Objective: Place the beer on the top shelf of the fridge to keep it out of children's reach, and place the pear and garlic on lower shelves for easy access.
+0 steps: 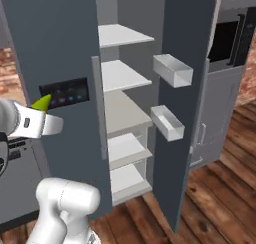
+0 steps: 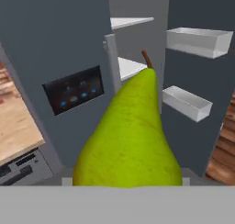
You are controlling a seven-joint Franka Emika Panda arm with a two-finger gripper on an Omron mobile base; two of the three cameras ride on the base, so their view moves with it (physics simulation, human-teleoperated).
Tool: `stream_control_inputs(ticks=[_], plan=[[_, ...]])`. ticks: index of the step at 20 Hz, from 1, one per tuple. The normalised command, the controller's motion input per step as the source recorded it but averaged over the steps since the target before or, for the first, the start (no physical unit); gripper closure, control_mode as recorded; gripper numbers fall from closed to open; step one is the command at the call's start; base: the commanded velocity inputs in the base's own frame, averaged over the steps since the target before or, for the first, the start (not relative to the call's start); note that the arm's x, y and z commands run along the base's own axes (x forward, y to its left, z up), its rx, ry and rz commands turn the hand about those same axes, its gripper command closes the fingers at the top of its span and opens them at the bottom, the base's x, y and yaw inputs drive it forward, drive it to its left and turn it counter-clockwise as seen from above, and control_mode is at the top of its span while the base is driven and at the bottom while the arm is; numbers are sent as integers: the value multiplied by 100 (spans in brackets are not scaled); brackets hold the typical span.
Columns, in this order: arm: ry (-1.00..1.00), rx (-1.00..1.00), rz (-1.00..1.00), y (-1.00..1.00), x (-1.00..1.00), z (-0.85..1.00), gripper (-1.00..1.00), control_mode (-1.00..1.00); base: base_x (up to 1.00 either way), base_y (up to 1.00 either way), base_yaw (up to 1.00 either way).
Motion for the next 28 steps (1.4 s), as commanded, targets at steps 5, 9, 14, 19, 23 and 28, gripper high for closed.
stream_control_inputs(ticks=[5, 9, 14, 19, 23, 28], plan=[[0, 0, 0, 0, 0, 0, 100, 100, 50, -76, 3], [0, 0, 0, 0, 0, 0, 100, 100, 46, -36, 16], [0, 0, 0, 0, 0, 0, 100, 100, 55, -2, 25], [0, 0, 0, 0, 0, 0, 100, 100, 60, -3, 28], [0, 0, 0, 0, 0, 0, 100, 100, 55, -30, 23], [0, 0, 0, 0, 0, 0, 100, 100, 42, -45, 18]])
